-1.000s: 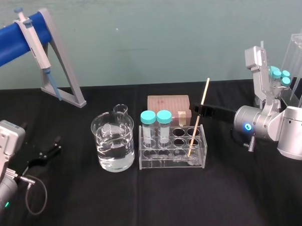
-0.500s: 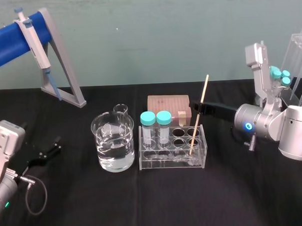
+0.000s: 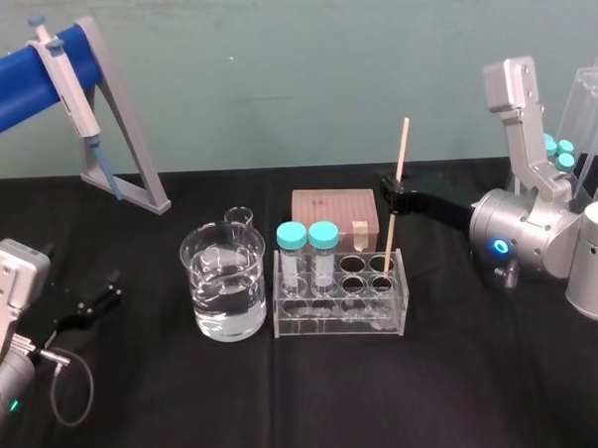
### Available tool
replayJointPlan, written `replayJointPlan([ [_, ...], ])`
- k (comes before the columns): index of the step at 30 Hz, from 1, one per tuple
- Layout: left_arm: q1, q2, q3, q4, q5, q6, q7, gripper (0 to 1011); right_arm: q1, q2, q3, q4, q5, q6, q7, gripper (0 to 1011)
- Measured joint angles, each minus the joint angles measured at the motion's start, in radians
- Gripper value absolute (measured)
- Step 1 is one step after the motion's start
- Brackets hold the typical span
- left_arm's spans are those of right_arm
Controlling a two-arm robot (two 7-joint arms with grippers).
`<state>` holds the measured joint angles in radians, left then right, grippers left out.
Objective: Hold the thermometer with one hand and immerse one end into the beaker, then reinsert it into the test tube rack.
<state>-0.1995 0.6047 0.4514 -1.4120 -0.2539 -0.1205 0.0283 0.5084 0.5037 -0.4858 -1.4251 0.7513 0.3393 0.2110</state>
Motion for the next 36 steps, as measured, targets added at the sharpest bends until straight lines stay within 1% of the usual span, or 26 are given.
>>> replayJointPlan([
  [1,0.0,0.0,0.0,0.0,0.0,0.0,0.0,1004,-0.002,0.013,-0.009,-0.022,-0.034,-0.02,-0.001,49],
  [2,0.0,0.0,0.0,0.0,0.0,0.0,0.0,1004,-0.003,0.02,-0.013,-0.033,-0.052,-0.03,0.0,49],
  [3,0.0,0.0,0.0,0.0,0.0,0.0,0.0,1004,-0.003,0.033,-0.02,-0.055,-0.082,-0.047,0.0,49],
  [4,0.0,0.0,0.0,0.0,0.0,0.0,0.0,1003,-0.003,0.033,-0.02,-0.055,-0.082,-0.047,0.0,49],
  [5,0.0,0.0,0.0,0.0,0.0,0.0,0.0,1004,-0.003,0.045,-0.024,-0.077,-0.11,-0.061,0.003,49],
  [7,0.0,0.0,0.0,0.0,0.0,0.0,0.0,1004,-0.002,0.056,-0.027,-0.096,-0.131,-0.072,0.009,49],
  [8,0.0,0.0,0.0,0.0,0.0,0.0,0.0,1004,0.0,0.065,-0.027,-0.117,-0.15,-0.081,0.013,49],
  [10,0.0,0.0,0.0,0.0,0.0,0.0,0.0,1004,0.004,0.073,-0.025,-0.145,-0.168,-0.088,0.019,49],
  [14,0.0,0.0,0.0,0.0,0.0,0.0,0.0,1004,0.013,0.078,-0.008,-0.194,-0.179,-0.089,0.026,49],
  [16,0.0,0.0,0.0,0.0,0.0,0.0,0.0,1004,0.02,0.077,0.001,-0.213,-0.181,-0.089,0.028,49],
  [19,0.0,0.0,0.0,0.0,0.0,0.0,0.0,1004,0.039,0.067,0.015,-0.242,-0.181,-0.083,0.036,49],
  [23,0.0,0.0,0.0,0.0,0.0,0.0,0.0,1004,0.073,0.037,0.02,-0.257,-0.177,-0.067,0.052,49],
  [25,0.0,0.0,0.0,0.0,0.0,0.0,0.0,1004,0.092,0.013,0.017,-0.258,-0.177,-0.061,0.06,49],
  [26,0.0,0.0,0.0,0.0,0.0,0.0,0.0,1004,0.102,-0.007,0.013,-0.254,-0.174,-0.058,0.067,49],
  [28,0.0,0.0,0.0,0.0,0.0,0.0,0.0,1004,0.113,-0.029,0.006,-0.246,-0.171,-0.055,0.074,48],
  [29,0.0,0.0,0.0,0.0,0.0,0.0,0.0,1004,0.123,-0.052,-0.002,-0.234,-0.168,-0.052,0.082,49],
  [33,0.0,0.0,0.0,0.0,0.0,0.0,0.0,1004,0.138,-0.112,-0.028,-0.188,-0.169,-0.059,0.099,49],
  [34,0.0,0.0,0.0,0.0,0.0,0.0,0.0,1004,0.142,-0.125,-0.034,-0.174,-0.169,-0.061,0.102,48],
  [35,0.0,0.0,0.0,0.0,0.0,0.0,0.0,1004,0.149,-0.15,-0.045,-0.147,-0.171,-0.065,0.106,49],
  [36,0.0,0.0,0.0,0.0,0.0,0.0,0.0,1004,0.152,-0.161,-0.051,-0.134,-0.173,-0.066,0.109,48],
])
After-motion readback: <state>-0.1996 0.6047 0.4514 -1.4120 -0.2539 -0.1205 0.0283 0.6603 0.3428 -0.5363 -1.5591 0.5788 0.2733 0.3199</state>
